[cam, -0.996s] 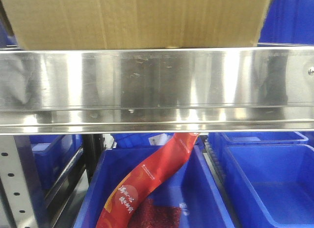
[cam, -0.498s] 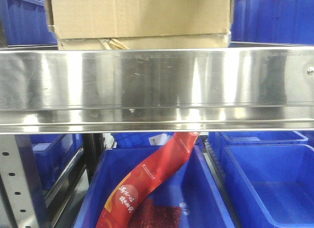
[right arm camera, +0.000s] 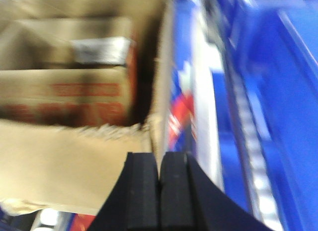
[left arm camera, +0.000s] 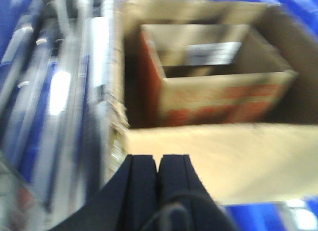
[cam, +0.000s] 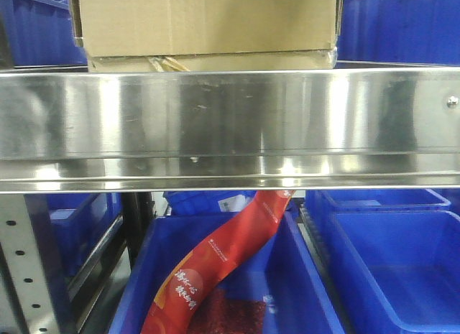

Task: Stack two boxes on right shelf middle
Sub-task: 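Open both grippers and release the boxes on the shelf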

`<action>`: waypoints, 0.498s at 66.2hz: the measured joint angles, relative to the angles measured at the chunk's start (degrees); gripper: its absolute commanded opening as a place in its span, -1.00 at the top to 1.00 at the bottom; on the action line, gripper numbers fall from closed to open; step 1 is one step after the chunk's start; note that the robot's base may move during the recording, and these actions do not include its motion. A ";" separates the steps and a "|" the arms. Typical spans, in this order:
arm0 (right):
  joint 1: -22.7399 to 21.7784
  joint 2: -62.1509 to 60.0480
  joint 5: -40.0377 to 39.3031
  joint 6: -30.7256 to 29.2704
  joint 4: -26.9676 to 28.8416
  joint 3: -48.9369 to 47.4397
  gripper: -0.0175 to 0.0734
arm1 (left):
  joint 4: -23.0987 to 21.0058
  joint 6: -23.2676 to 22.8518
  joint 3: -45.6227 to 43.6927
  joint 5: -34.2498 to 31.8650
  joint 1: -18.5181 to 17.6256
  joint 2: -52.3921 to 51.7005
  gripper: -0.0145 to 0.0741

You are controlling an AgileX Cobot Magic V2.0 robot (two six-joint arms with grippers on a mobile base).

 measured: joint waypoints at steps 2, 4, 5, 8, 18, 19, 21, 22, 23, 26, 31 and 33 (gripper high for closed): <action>0.00 -1.81 -3.09 -0.12 -0.10 2.99 0.98 | 0.00 0.00 2.53 -2.29 0.00 -1.60 0.92; 0.00 -3.25 -5.71 -0.12 -0.10 6.04 0.98 | -0.12 0.00 5.72 -5.22 0.00 -3.56 0.92; 0.00 -4.31 -7.64 -0.12 -0.10 7.28 0.98 | -0.12 0.00 7.02 -6.41 0.00 -4.34 0.92; 0.00 -6.68 -11.48 -0.12 -0.10 11.57 0.98 | -0.12 0.00 11.57 -11.05 0.00 -7.06 0.92; 0.00 -13.49 -25.36 -0.21 -0.10 25.78 0.98 | -0.31 0.11 27.84 -23.66 0.00 -15.61 0.88; 0.00 -14.00 -26.40 -0.21 -0.10 26.93 0.98 | -0.31 0.11 29.89 -25.18 0.00 -16.69 0.88; 0.00 -15.25 -29.03 -0.21 -0.10 29.78 0.98 | -0.31 0.11 32.57 -27.19 0.00 -18.09 0.88; 0.00 -15.75 -30.05 -0.21 -0.10 30.94 0.98 | -0.31 0.11 34.57 -28.63 0.00 -19.11 0.88; 0.00 -16.51 -31.59 -0.21 -0.10 32.62 0.98 | -0.31 0.11 35.85 -29.49 0.00 -19.81 0.88; 0.00 -18.32 -34.49 -0.21 -0.10 36.46 0.98 | -0.31 0.11 40.32 -32.45 0.00 -22.34 0.88; 0.00 -21.54 -38.77 -0.21 -0.10 42.54 0.98 | -0.31 0.11 47.74 -36.77 0.00 -27.05 0.88; 0.00 -23.02 -39.99 -0.10 0.08 44.91 0.98 | -0.31 0.11 50.19 -37.89 0.00 -29.19 0.88</action>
